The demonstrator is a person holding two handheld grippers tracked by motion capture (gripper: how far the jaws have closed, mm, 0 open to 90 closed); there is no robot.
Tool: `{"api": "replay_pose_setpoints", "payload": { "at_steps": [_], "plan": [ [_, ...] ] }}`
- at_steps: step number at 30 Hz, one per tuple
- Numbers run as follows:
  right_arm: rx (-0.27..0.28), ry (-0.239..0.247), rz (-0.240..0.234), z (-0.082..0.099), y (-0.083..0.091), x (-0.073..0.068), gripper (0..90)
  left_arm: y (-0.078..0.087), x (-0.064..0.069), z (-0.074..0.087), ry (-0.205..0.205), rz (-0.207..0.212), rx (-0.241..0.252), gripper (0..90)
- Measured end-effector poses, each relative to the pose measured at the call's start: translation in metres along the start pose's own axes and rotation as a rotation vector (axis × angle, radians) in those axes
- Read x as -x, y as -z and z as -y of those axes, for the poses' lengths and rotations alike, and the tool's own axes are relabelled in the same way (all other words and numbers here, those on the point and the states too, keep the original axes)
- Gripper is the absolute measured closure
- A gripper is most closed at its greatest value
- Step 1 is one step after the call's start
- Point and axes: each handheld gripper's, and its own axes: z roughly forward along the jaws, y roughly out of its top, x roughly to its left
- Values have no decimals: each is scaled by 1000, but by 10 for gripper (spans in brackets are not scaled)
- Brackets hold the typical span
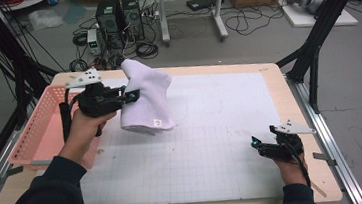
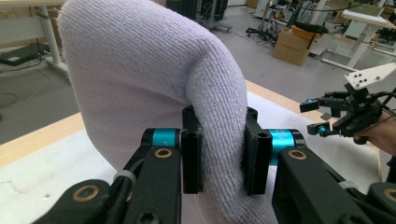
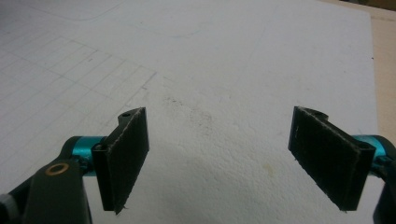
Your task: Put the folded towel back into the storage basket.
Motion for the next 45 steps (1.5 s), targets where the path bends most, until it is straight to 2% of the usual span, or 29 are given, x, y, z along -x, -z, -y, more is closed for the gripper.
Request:
{"api": "replay_pose_setpoints", "payload": {
  "at_steps": [9,13,17,21,23,26,31,34,41,44,45],
  "plan": [
    [-4,3,4,-1,-1,-2,190,28,-17,-3,-8,-4,59,730],
    [-3,4,7,-2,-1,-3,190,38,-24,-6,-19,-2,56,731],
    [1,6,10,-1,-1,-3,190,51,-31,-9,-28,23,53,730],
    [1,10,10,-2,-1,-4,191,61,-36,-12,-30,14,51,730],
    [4,12,10,-3,0,-5,191,72,-41,-13,-34,13,61,730],
    [2,17,7,-3,0,-5,190,85,-47,-13,-18,16,85,731],
    [3,19,9,-4,-1,-6,190,100,-54,-10,-8,-2,94,730],
    [3,18,9,-4,-2,-7,191,115,-62,-6,5,-19,107,730],
    [-10,49,4,-6,-6,-14,191,140,-75,0,18,-37,101,730],
    [-9,50,11,-7,-5,-13,191,147,-79,0,15,-41,91,730],
    [-14,44,16,-6,-4,-14,191,155,-82,0,14,-52,91,730]
  ]
}}
